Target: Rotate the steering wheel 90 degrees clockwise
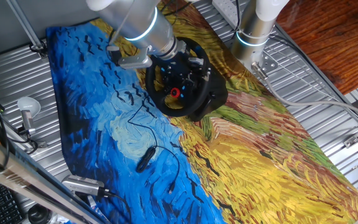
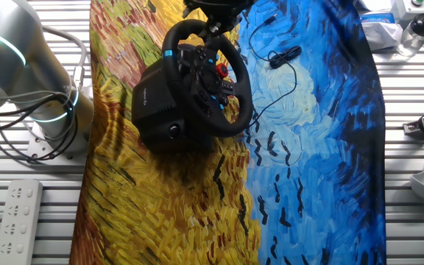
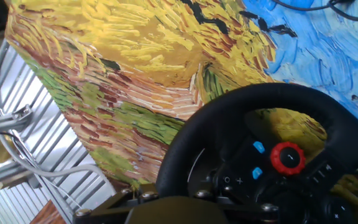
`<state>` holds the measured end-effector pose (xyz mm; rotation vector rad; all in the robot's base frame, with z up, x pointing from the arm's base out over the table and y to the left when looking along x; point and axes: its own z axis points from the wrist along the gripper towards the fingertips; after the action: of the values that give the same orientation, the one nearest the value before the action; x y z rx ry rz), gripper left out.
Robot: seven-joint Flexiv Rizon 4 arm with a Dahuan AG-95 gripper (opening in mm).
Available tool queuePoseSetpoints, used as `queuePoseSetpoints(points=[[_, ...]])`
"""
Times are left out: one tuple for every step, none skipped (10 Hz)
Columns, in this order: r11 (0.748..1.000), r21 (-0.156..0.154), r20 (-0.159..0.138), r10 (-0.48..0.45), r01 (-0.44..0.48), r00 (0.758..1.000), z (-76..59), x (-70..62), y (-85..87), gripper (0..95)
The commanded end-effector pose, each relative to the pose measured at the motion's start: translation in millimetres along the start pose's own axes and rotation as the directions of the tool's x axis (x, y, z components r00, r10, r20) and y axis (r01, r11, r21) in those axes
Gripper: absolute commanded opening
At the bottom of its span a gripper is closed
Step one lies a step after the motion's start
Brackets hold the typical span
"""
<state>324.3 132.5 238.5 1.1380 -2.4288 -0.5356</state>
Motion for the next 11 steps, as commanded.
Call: queuePoseSetpoints(points=[[1.000, 0.008, -0.006, -0.011, 0.011, 1.000, 0.0, 0.7, -0.6, 38.0], [1.000, 0.014, -0.009, -0.009, 0.009, 1.000, -0.8, 1.7, -2.0, 38.0], [1.000, 0.021, -0.015, -0.012, 0.012, 1.000, -3.3, 4.6, -5.8, 38.0], [0.999, 0.037, -0.025, -0.015, 0.016, 1.000, -10.0, 13.2, -16.3, 38.0], [0.998, 0.061, -0.039, -0.019, 0.021, 0.999, -22.7, 32.7, -37.9, 38.0], [0.996, 0.079, -0.045, -0.031, 0.035, 0.998, -33.5, 55.2, -59.7, 38.0], [0.996, 0.086, -0.045, -0.033, 0.037, 0.998, -38.7, 69.3, -72.0, 38.0], [0.993, 0.111, -0.037, -0.024, 0.028, 0.999, -50.6, 110.1, -101.1, 38.0], [0.992, 0.125, -0.042, -0.017, 0.022, 0.999, -52.3, 117.3, -105.3, 38.0], [0.983, 0.181, -0.058, 0.011, -0.001, 0.998, -54.6, 130.5, -113.1, 38.0], [0.980, 0.200, -0.058, 0.022, -0.011, 0.998, -54.2, 135.6, -116.7, 38.0]])
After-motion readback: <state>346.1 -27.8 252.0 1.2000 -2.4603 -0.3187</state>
